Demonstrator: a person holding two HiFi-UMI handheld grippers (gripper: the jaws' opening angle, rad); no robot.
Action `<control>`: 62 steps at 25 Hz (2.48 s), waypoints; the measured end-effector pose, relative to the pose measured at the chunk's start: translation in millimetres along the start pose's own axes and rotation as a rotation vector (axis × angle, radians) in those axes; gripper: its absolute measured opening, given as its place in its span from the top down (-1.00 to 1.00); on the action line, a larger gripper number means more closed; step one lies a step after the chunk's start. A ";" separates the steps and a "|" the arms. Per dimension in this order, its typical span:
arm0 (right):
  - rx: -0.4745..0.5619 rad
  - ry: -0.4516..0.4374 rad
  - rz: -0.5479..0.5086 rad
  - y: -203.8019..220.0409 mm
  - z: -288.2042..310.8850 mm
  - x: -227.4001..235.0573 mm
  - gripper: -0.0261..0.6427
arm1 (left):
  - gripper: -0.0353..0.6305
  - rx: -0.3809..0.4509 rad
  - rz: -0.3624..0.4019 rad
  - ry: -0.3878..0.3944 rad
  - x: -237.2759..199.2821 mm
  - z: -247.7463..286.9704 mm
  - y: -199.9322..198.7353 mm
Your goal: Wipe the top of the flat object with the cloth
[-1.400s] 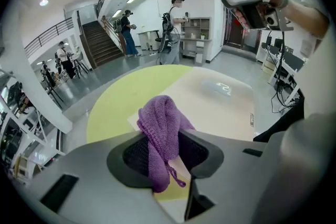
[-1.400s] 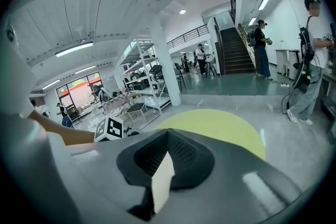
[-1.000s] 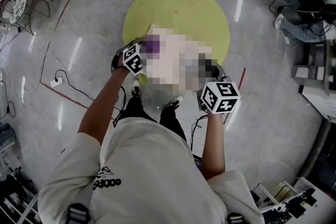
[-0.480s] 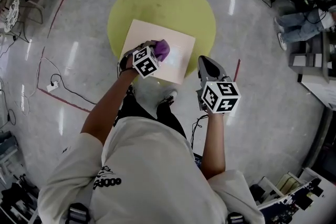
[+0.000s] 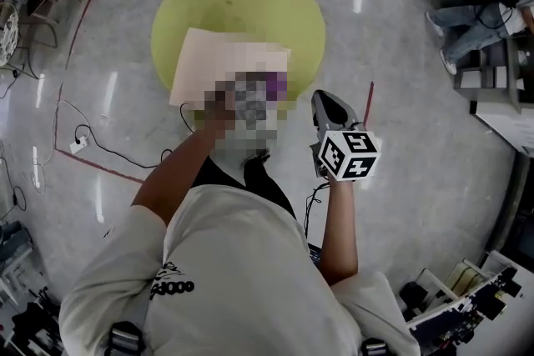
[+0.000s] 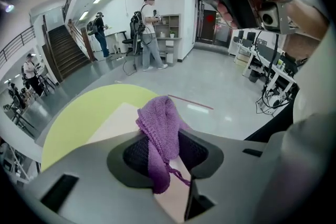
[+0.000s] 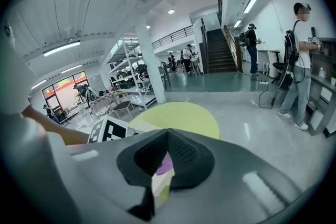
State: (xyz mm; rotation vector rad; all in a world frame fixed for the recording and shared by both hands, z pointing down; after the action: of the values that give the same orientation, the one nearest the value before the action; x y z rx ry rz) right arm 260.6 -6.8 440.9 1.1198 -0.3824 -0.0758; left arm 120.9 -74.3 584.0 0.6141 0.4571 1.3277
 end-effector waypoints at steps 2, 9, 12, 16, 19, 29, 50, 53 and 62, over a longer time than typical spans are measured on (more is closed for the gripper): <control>-0.003 0.003 0.001 1.3 -0.3 -0.5 0.89 | 0.49 0.005 0.016 0.023 4.3 3.1 -5.8; -0.008 -0.011 0.011 2.1 4.6 -5.9 0.89 | 0.49 -0.002 0.002 0.056 3.2 -4.0 -2.6; -0.012 -0.032 0.013 2.1 14.5 -13.6 0.89 | 0.49 -0.009 -0.028 0.038 -4.7 -15.5 11.5; -0.016 -0.068 0.009 1.0 35.2 -33.3 0.89 | 0.49 -0.010 -0.104 0.010 -19.0 -41.8 40.8; -0.021 -0.095 0.003 -1.1 52.1 -48.9 0.89 | 0.49 -0.016 -0.164 -0.029 -33.4 -66.0 69.6; -0.044 -0.167 -0.007 -3.2 93.2 -87.4 0.89 | 0.49 -0.039 -0.340 -0.163 -75.8 -134.9 155.0; -0.089 -0.219 -0.066 -7.8 117.8 -93.6 0.89 | 0.50 -0.072 -0.359 -0.021 -35.2 -161.4 182.0; -0.086 -0.201 -0.059 -6.3 111.8 -87.7 0.89 | 0.50 -0.077 -0.322 0.011 -31.0 -152.6 172.3; -0.068 -0.113 -0.036 -3.9 82.0 -63.0 0.89 | 0.50 -0.069 -0.153 0.159 -7.3 -110.5 121.4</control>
State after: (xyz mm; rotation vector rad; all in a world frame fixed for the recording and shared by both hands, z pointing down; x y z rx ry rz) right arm 174.8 -63.6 452.1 1.0579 -0.4575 -0.1829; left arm -41.4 -49.6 578.4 0.4098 0.5738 1.2456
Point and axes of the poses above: the fingertips, and each gripper's own axes: z forward along the fingers, x to its right, y out of its underside, the point moved 8 cm from there along -z, backward along the fingers, and after that the axes turned 9 degrees about x, right-handed, at the moved point
